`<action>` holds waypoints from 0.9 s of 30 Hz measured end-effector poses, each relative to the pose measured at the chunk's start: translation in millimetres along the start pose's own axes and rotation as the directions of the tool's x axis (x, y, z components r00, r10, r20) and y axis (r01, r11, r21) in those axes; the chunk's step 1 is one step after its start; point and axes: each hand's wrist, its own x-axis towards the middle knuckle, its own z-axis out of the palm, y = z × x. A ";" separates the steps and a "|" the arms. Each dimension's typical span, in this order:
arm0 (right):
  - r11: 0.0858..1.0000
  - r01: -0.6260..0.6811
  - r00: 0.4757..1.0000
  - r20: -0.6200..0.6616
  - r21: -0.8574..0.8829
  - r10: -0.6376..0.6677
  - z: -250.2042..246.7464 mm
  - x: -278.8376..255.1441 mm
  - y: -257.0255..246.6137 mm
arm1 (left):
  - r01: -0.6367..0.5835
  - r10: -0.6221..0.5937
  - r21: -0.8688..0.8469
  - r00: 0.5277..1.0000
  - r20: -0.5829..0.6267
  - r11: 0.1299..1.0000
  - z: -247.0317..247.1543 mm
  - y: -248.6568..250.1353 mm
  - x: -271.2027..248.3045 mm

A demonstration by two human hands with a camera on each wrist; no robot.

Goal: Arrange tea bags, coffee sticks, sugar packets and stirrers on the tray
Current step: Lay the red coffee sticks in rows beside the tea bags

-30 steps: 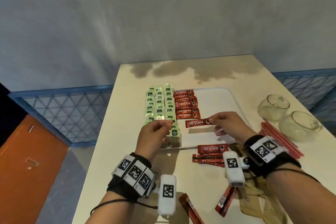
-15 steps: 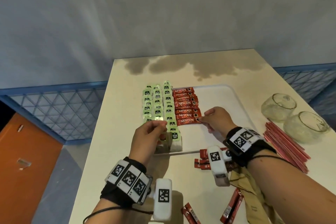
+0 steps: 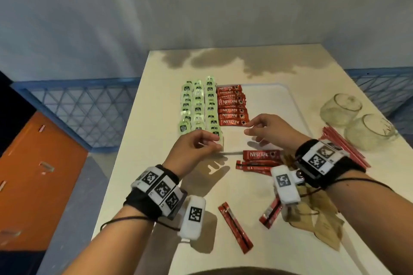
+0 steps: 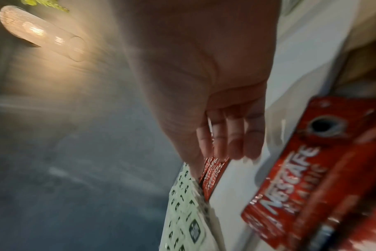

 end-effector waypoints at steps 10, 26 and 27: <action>0.868 0.256 0.921 0.380 -0.425 -0.086 -20.9 -98.6 41.2 | -0.281 -0.218 0.616 0.763 0.608 0.736 46.9 -16.2 -53.4; 0.572 0.392 0.898 0.435 -0.720 -0.068 12.2 -103.9 51.5 | -0.145 -0.201 0.833 0.935 0.292 0.533 65.5 -29.3 -55.2; 0.576 0.396 0.897 0.436 -0.715 -0.075 14.3 -102.1 49.8 | -0.106 -0.215 0.795 0.934 0.287 0.598 62.0 -28.0 -54.6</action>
